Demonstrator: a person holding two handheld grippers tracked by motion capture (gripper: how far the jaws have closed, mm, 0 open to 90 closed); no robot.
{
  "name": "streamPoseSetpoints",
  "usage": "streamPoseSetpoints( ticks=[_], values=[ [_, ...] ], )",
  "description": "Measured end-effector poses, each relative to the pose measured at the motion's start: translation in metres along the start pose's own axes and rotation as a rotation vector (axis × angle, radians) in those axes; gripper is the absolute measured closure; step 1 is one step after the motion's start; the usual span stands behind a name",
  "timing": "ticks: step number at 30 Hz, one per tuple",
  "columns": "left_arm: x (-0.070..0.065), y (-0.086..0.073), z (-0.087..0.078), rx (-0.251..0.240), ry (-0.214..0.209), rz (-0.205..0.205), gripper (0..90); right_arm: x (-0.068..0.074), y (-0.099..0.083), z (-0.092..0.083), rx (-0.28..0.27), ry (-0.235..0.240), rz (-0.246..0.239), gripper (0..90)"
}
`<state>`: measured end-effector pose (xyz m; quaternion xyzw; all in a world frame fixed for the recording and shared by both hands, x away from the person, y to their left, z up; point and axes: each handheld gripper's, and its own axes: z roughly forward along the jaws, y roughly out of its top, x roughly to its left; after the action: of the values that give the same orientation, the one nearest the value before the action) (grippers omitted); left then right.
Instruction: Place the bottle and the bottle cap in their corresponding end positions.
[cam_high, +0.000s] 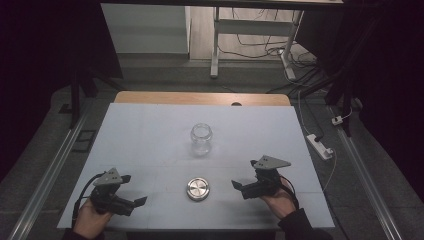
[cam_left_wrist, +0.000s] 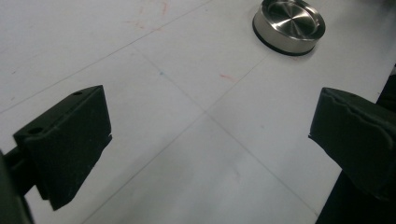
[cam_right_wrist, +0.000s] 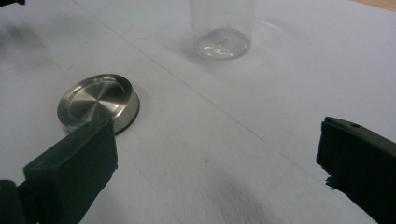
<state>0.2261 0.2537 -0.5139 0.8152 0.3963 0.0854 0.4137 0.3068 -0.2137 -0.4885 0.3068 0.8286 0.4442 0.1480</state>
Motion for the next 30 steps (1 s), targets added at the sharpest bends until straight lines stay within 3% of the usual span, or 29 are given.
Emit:
streamPoseSetpoints(
  ticks=[9,19,25,30],
  values=[
    [0.003,-0.017,-0.017,-0.014,0.037,-0.037,0.0,-0.009,-0.021,-0.031,-0.002,-0.082,0.057,0.0],
    [0.002,-0.031,-0.026,0.004,0.071,-0.061,0.0,-0.013,-0.044,-0.057,0.036,-0.163,0.101,0.0],
    [0.000,-0.037,-0.027,0.037,0.098,-0.072,0.0,-0.014,-0.057,-0.068,0.080,-0.172,0.142,0.0],
    [0.000,-0.038,-0.027,0.037,0.106,-0.086,0.0,-0.014,-0.061,-0.075,0.102,-0.171,0.172,0.0]
  ],
)
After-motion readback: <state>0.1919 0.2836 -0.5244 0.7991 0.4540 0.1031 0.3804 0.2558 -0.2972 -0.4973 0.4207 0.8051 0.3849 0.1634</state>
